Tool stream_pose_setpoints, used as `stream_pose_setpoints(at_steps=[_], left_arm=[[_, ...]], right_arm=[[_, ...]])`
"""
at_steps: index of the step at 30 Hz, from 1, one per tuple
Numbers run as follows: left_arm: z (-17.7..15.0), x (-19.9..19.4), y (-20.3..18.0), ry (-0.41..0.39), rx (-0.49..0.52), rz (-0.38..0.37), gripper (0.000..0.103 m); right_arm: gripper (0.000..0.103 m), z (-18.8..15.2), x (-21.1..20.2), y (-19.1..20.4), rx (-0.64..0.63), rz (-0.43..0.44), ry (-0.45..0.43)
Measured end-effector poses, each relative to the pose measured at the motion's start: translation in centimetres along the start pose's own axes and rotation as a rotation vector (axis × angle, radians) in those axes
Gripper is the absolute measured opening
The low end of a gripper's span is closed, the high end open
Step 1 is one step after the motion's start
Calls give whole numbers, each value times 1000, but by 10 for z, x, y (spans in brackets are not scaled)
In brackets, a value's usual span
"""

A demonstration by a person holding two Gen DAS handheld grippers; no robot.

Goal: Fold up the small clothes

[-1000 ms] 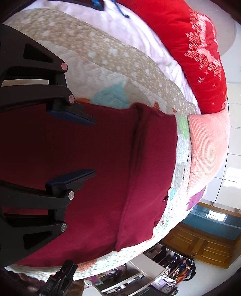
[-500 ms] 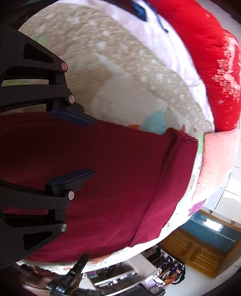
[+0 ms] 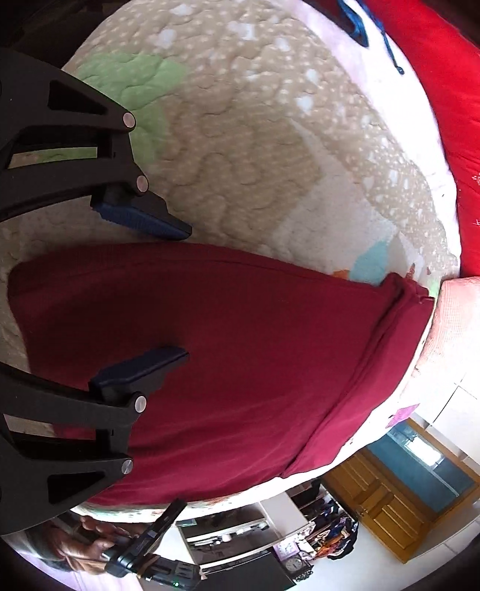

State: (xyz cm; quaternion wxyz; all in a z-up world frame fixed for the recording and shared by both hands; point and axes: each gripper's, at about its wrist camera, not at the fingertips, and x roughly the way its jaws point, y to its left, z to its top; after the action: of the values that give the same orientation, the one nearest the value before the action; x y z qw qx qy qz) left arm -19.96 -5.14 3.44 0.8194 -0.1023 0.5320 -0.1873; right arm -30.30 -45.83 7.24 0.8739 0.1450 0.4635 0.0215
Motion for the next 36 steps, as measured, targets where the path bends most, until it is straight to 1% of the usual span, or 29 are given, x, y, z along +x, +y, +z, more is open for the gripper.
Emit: stream_pose_setpoints(at_steps=[1, 2, 4, 10, 15, 19, 21, 23, 26, 29, 31, 33, 36], left_arm=[[-3, -2, -1, -3, 12, 4, 60], [-5, -2, -2, -1, 22, 10, 60], [-10, -4, -5, 1, 42, 30, 60], [-19, -4, -15, -11, 99, 94, 60], [-21, -4, -16, -10, 96, 100, 63], [-25, -5, -17, -4, 106, 106, 63], [-27, -7, -16, 0, 105, 99, 63], [-29, -10, -14, 8, 96, 79, 66], [-33, -14, -9, 21, 70, 35, 71], [-36, -18, -4, 38, 38, -16, 73], [-37, -18, -3, 45, 33, -30, 74], [-38, -19, -3, 59, 40, -51, 79], [-37, -18, -4, 78, 44, -69, 81]], right_arm=[[48, -5, -5, -3, 18, 36, 12], [48, -14, -11, -7, 51, 90, 24], [48, -28, -20, -11, 83, 141, 44], [48, -53, -37, -7, 75, 164, 52], [48, -63, -40, -2, 63, 178, 69], [48, -71, -40, 0, 65, 209, 85], [48, -76, -40, 1, 60, 222, 95], [48, -79, -41, 2, 50, 239, 106], [49, -81, -41, 5, 42, 266, 126], [50, -84, -39, 11, 18, 305, 140], [51, -87, -35, 14, 10, 339, 141], [53, -88, -32, 15, 19, 358, 133], [53, -87, -29, 14, 40, 406, 126]])
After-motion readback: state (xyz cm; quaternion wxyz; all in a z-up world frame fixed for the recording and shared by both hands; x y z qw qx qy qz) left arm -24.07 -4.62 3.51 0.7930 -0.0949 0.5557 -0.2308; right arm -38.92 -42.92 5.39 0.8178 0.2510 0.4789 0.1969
